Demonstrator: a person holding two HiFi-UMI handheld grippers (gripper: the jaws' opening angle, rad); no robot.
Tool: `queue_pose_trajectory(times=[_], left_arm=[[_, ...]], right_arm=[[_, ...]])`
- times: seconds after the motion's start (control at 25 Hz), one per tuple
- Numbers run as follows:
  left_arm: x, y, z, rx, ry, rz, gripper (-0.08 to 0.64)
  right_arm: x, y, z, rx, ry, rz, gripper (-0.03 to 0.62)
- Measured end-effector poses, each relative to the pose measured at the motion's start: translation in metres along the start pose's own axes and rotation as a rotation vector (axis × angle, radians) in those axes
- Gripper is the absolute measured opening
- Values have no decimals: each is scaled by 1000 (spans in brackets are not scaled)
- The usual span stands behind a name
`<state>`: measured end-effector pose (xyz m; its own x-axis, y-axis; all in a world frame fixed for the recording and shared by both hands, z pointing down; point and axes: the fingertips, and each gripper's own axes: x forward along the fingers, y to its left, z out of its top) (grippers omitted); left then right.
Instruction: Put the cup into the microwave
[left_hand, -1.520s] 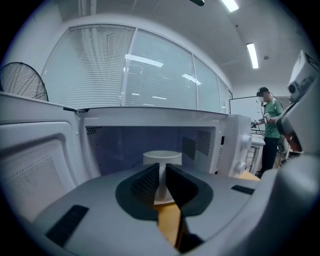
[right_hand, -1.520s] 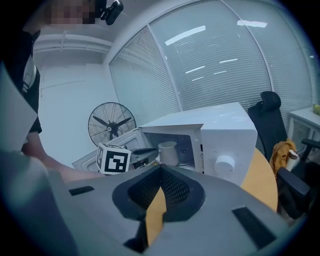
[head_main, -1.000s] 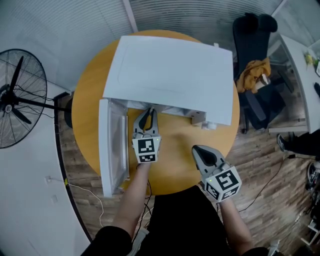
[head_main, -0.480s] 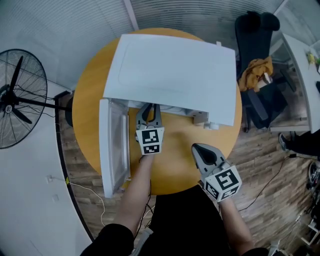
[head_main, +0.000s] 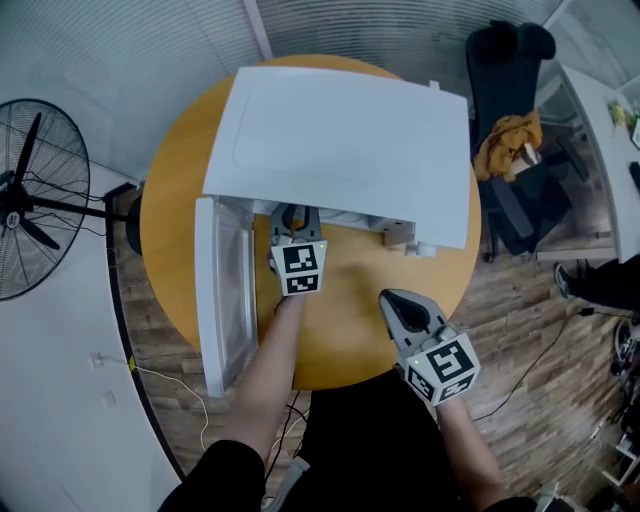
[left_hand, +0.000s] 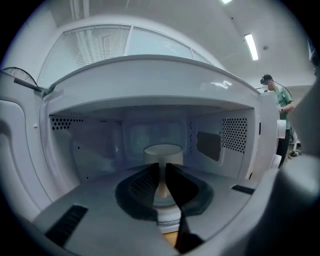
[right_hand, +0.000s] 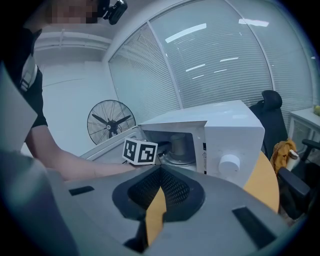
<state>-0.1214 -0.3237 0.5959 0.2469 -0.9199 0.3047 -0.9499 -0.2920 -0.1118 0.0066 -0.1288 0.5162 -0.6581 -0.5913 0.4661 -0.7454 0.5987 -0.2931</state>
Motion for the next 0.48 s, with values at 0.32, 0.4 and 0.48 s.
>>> queue_pose_trajectory(times=[0.32,0.4,0.48], left_arm=[[14,-1,1,15,-6,-14,43],[17,0,2,23,-6,-20,43],[19,0,3,31,-8,-23,43]], right_arm=[[-3,1,-5,-1,8,-17,9],[-5,-1,-5,1,4,-30,9],[-6,-3,-5,3,-1,-41,9]])
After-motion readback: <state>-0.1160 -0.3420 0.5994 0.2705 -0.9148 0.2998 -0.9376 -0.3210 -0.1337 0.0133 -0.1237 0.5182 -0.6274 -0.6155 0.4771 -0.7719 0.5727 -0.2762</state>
